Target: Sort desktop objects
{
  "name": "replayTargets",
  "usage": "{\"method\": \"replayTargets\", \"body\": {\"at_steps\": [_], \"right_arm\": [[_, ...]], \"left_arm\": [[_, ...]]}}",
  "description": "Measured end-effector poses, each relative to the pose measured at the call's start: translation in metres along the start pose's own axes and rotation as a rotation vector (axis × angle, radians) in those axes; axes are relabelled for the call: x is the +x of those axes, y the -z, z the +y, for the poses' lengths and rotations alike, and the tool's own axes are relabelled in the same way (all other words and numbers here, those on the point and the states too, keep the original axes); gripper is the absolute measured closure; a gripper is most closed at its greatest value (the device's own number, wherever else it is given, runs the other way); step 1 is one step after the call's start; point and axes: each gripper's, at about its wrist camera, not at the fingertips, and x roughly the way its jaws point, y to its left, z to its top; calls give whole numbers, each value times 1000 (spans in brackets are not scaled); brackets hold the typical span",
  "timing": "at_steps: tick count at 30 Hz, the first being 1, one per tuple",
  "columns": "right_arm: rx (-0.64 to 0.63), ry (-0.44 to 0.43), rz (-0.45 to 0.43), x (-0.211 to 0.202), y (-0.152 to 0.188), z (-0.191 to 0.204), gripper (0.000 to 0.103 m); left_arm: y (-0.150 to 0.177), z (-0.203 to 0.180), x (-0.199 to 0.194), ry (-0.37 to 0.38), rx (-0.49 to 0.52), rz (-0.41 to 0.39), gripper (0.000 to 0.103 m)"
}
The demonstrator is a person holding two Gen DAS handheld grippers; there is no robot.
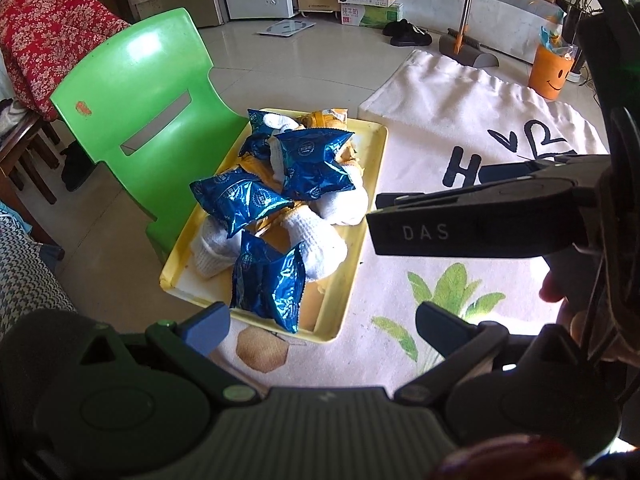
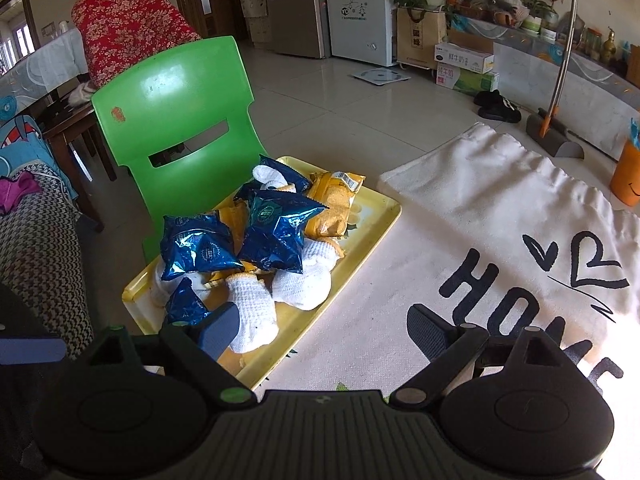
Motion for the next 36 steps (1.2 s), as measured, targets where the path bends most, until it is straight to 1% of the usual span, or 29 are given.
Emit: {"method": "replayTargets", "body": {"at_steps": [15,23,31,36], "right_arm": [[6,-40,-22,14,-18,-2,11],[-2,-43,-23,23,-23,-1,11],[1,-37,-22,29,-28,-5,11],[-6,-38,-18,36,-33,-8,11]], "left_arm": [[-18,0,16,-23,-10,21,1],[-26,1,24,2,-38,36,0],[-36,5,33,11,-70,41,1],[-39,7,41,7,-72,57,1]]}}
